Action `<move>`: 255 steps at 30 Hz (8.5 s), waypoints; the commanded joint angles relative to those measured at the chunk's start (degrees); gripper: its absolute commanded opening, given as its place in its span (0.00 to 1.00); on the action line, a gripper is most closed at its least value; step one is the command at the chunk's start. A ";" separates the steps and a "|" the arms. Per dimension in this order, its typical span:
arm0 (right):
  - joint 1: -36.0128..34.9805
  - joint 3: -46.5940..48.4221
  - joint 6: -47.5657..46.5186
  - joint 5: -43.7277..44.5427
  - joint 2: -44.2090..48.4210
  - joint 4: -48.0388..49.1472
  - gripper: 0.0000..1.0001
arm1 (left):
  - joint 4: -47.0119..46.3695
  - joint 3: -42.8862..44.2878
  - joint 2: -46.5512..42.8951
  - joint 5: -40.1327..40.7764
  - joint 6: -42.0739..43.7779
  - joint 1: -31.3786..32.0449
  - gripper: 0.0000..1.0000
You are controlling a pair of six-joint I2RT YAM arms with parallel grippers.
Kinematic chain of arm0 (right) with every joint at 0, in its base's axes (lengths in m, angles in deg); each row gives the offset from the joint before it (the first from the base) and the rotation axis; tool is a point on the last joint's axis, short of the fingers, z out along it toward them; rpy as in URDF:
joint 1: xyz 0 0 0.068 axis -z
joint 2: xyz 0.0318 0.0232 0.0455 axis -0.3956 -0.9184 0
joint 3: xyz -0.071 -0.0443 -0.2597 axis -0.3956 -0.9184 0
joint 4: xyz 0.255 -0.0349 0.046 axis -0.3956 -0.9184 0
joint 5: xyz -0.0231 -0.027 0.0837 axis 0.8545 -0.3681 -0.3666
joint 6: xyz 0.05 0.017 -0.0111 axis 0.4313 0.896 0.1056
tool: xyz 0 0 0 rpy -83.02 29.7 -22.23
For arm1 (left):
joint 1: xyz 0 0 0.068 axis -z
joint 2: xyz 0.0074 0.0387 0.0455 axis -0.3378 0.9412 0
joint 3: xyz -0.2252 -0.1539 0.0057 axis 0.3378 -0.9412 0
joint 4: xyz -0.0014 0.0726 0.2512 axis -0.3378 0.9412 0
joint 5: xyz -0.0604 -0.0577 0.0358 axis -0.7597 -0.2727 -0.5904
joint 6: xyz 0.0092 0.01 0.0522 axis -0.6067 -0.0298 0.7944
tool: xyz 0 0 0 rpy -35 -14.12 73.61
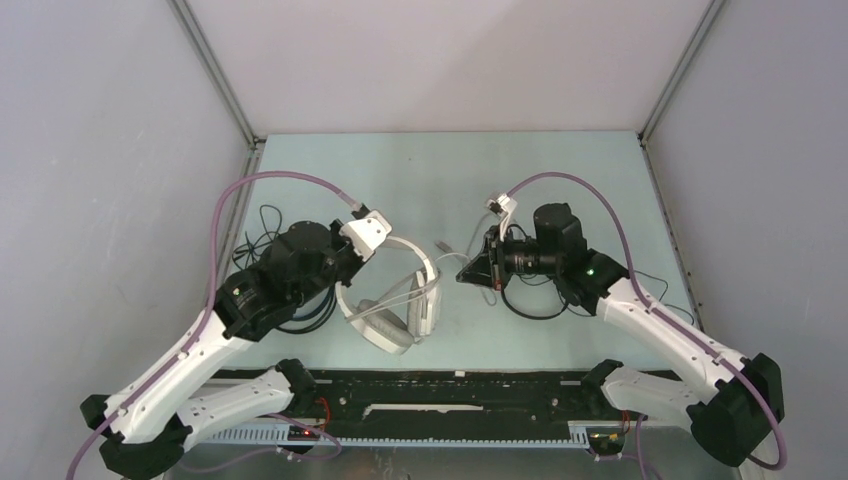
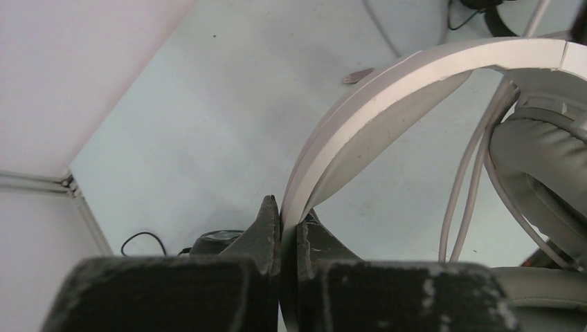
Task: Wrap the headphones
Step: Wrap the headphones cable around the headphones.
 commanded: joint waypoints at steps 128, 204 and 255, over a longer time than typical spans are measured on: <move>-24.79 -13.05 -20.71 25.55 -42.03 86.77 0.23 | 2.40 16.84 3.81 35.76 -74.46 0.37 0.00; 1.11 -16.17 -6.43 8.31 -15.10 46.52 0.00 | -0.36 7.07 0.46 -6.51 -23.07 -0.56 0.00; -4.09 1.97 10.73 -9.33 -2.88 17.09 0.00 | -16.26 -9.13 0.12 19.03 0.48 -0.49 0.00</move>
